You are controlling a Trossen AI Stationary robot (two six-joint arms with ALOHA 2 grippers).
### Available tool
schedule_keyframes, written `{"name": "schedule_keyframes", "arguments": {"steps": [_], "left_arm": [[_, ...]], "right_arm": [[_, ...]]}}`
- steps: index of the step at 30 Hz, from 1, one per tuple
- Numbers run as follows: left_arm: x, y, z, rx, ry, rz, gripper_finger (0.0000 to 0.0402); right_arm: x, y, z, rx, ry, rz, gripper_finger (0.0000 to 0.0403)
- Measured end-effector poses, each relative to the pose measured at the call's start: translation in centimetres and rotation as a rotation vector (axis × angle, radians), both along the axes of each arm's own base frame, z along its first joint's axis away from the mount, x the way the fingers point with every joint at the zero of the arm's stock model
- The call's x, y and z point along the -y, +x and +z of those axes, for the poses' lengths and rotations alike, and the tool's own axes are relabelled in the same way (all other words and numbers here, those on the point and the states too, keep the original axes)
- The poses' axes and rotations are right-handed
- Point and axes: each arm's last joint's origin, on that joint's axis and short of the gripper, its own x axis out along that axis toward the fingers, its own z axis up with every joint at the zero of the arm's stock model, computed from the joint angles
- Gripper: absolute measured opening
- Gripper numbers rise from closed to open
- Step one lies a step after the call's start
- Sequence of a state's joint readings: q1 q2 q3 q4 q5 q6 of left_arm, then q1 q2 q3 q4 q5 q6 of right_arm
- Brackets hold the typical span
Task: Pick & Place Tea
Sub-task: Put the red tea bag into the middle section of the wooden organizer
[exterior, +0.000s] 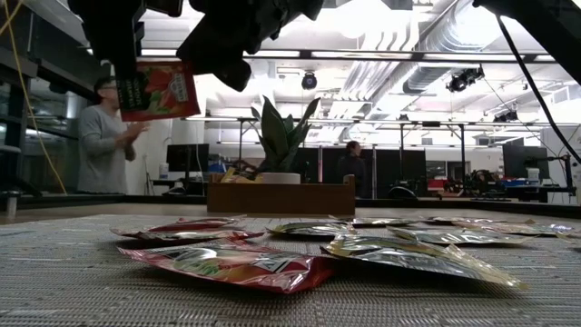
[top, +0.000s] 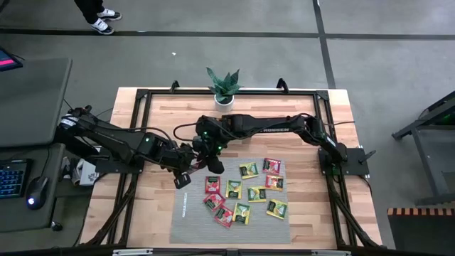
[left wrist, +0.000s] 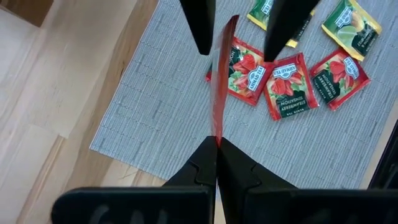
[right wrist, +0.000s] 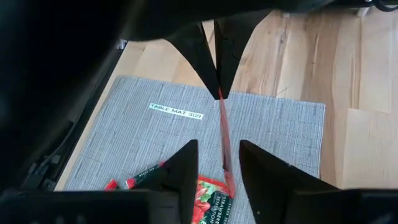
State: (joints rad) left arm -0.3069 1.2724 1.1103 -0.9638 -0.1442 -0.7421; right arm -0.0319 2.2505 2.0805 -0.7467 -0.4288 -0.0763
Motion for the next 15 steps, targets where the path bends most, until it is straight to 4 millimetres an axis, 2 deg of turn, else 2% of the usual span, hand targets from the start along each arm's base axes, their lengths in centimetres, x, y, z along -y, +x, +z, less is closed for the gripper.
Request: {"name": "schedule_keyframes", "arguments": {"steps": [8,15], "left_arm": [[-0.08,-0.06,0.95,0.013,0.021,0.006,0.0],[-0.13,-0.3,0.84,-0.015,0.021,0.011,0.0]], "right_arm": [[-0.05,-0.08,0.02,0.001,-0.001,0.018,0.0009],[-0.14,0.07,0.29,0.027,-0.038,-0.009,0.0003]]}}
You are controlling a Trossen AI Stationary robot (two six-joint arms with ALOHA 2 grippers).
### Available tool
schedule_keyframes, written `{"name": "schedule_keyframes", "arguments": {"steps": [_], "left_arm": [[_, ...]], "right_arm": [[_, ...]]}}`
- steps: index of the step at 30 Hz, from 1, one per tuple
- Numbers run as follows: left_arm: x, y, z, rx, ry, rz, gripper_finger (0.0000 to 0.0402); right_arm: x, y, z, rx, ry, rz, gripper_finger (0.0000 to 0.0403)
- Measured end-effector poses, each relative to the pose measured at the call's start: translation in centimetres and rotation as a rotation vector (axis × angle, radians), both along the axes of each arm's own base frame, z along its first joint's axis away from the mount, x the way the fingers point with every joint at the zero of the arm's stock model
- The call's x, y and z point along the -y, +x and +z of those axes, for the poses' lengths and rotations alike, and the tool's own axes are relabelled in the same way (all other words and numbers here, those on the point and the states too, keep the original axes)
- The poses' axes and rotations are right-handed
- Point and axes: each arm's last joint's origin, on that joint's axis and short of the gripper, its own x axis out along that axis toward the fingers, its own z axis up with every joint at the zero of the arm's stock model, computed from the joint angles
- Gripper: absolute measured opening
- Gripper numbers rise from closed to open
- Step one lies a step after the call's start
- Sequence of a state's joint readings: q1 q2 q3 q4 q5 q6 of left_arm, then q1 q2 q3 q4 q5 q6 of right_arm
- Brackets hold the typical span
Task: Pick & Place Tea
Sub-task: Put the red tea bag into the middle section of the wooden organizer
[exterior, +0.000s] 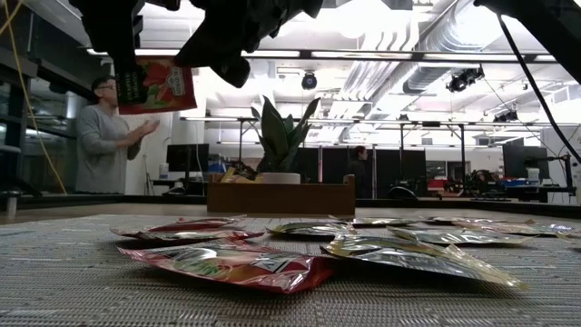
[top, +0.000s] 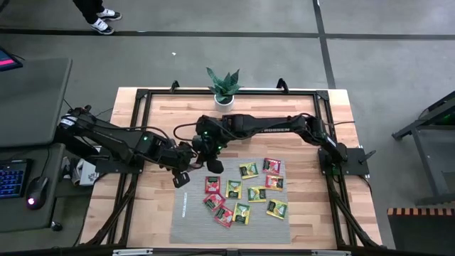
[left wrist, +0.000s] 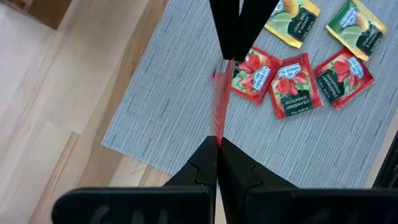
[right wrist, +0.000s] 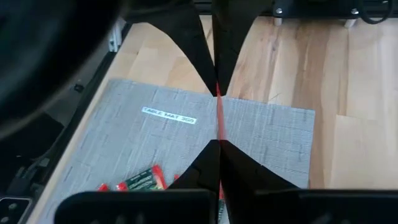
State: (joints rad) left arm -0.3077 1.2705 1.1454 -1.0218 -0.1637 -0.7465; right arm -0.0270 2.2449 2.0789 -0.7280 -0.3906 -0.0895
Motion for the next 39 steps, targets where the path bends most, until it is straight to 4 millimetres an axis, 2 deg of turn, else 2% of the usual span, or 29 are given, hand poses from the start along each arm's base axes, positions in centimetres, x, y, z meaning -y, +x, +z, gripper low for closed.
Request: {"name": "schedule_keyframes", "arguments": {"steps": [6,14,20,27,33,39], "left_arm": [[0.0,0.0,0.0,0.005,-0.001,0.017,0.0001],[-0.1,0.0,0.1,0.02,0.021,0.059,0.0005],[-0.6,-0.7,1.4,0.105,0.057,0.114,0.0065],[-1.5,-2.8,2.8,0.176,0.08,0.249,0.0149],[-2.5,-4.8,4.2,0.281,0.116,0.365,0.0169],[-3.4,-6.5,5.5,0.393,0.173,0.441,0.017]], "right_arm": [[-0.1,-0.2,0.7,0.015,-0.026,-0.014,0.0001],[-0.4,-0.5,0.6,-0.009,-0.052,-0.012,0.0001],[-0.7,-0.6,-0.4,-0.066,-0.108,-0.033,0.0],[-0.7,-0.8,0.3,-0.052,-0.14,-0.064,0.0],[-0.4,-1.8,2.9,-0.006,-0.195,-0.115,0.0],[0.8,-4.3,8.1,0.1,-0.22,-0.197,0.0]]}}
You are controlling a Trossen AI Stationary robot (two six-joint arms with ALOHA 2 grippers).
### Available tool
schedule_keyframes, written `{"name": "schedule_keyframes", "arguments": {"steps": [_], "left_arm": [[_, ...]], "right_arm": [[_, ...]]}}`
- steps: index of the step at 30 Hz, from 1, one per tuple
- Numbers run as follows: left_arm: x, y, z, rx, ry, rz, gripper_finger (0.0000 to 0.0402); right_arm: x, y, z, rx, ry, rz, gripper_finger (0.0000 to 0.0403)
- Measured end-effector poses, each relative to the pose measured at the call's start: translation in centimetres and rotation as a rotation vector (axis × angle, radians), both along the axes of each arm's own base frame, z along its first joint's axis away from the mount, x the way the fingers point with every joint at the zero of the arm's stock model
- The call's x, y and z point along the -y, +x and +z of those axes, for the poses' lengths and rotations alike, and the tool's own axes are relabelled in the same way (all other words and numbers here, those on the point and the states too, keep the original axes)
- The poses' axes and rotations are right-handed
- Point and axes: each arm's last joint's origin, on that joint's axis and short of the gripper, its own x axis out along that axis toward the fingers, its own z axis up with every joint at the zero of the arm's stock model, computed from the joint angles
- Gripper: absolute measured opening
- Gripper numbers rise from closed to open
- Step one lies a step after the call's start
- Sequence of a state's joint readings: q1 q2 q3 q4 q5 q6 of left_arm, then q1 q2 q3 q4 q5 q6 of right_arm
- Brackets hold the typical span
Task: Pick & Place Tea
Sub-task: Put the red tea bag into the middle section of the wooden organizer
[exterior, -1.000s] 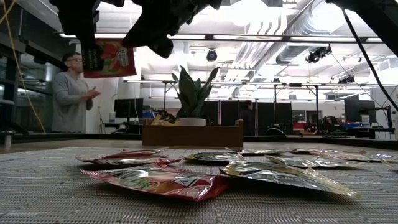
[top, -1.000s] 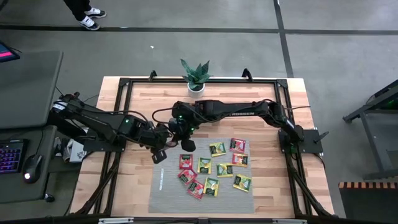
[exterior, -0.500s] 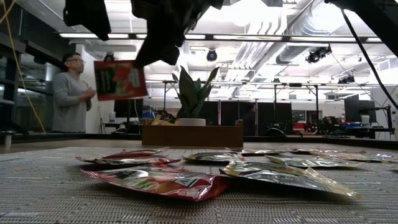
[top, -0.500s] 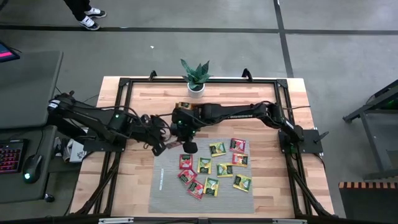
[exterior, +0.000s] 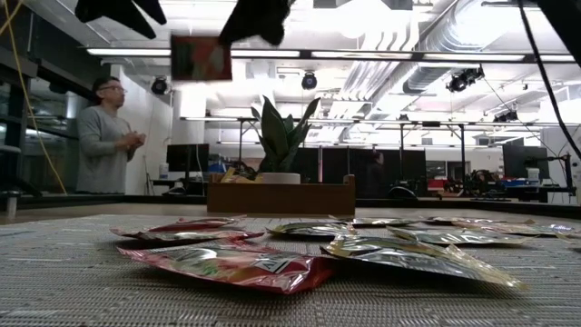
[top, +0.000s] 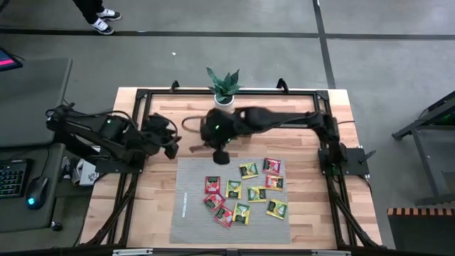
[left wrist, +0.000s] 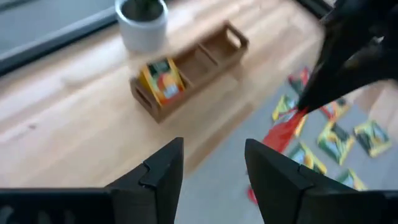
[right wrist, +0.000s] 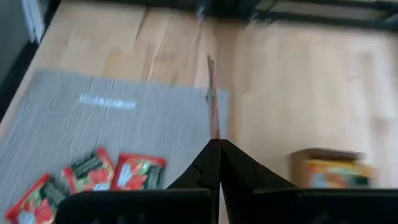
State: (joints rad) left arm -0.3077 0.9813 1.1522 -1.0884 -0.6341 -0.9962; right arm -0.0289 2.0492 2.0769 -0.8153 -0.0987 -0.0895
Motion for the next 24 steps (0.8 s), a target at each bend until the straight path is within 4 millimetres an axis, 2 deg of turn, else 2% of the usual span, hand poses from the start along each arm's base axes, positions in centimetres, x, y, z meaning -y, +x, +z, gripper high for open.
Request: {"name": "schedule_keyframes", "arguments": {"steps": [6,13,18,24], "left_arm": [[-0.4,-0.4,0.9,0.091,0.089,0.05,0.017],[-0.3,0.4,1.3,0.12,0.189,0.033,0.017],[-0.4,0.5,1.0,0.128,0.209,0.077,0.017],[-0.4,0.5,-0.6,0.109,0.217,0.123,0.017]], "right_arm": [[1.7,-2.4,4.5,0.133,-0.028,-0.082,0.0],[3.9,-4.3,6.7,0.182,-0.041,-0.169,0.0],[5.1,-5.9,8.4,0.221,-0.04,-0.223,0.0],[4.8,-8.0,11.5,0.347,-0.03,-0.221,0.0]]}}
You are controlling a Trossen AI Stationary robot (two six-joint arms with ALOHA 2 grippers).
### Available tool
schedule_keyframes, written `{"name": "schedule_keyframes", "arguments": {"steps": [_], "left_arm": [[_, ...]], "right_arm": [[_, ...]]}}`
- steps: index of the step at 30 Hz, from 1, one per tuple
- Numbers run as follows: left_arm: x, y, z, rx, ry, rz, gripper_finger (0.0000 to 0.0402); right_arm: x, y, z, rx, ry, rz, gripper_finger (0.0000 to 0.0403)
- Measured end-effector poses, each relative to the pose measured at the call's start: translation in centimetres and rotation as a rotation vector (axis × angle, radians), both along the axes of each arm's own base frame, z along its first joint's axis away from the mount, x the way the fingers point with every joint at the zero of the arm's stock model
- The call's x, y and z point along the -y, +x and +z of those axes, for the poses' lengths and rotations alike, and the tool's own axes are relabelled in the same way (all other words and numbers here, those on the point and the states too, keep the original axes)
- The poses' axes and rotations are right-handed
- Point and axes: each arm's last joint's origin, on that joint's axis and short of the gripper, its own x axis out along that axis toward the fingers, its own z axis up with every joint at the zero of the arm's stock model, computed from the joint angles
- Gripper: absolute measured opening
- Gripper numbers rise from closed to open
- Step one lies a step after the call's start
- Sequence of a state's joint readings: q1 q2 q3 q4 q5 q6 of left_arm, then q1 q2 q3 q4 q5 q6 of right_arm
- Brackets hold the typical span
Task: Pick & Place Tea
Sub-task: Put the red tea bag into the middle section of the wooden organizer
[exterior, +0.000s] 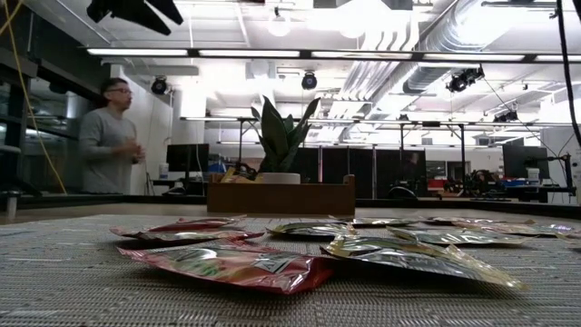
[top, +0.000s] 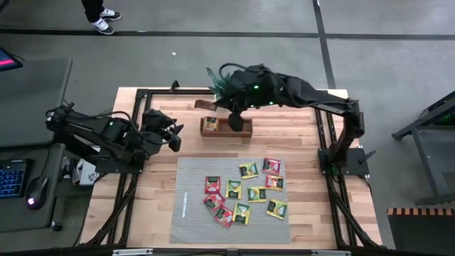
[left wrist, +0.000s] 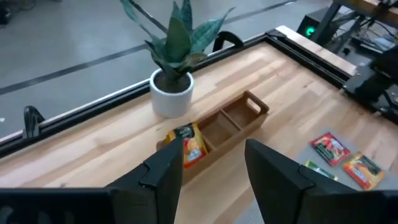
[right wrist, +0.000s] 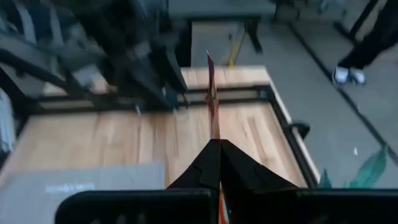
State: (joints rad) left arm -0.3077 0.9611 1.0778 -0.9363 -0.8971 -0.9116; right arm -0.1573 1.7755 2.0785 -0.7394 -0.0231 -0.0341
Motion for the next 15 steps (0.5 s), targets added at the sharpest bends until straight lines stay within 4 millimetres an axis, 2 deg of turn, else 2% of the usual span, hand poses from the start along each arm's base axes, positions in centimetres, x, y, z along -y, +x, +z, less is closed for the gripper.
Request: {"name": "schedule_keyframes", "arguments": {"steps": [3,6,11,15], "left_arm": [[0.0,0.1,-0.6,0.001,0.005,0.021,0.017],[0.0,0.3,-0.6,0.03,0.022,0.043,0.017],[0.0,0.5,0.4,0.116,0.067,0.05,0.017],[0.0,0.7,1.7,0.182,0.108,0.008,0.017]], "right_arm": [[-0.6,-0.7,1.3,0.106,-0.015,0.008,0.0],[-1.0,-1.4,0.6,0.21,-0.003,0.006,0.0],[-2.0,-3.4,-4.1,0.453,0.023,-0.028,0.0],[-3.3,-6.1,-8.0,0.696,0.039,-0.081,0.0]]}}
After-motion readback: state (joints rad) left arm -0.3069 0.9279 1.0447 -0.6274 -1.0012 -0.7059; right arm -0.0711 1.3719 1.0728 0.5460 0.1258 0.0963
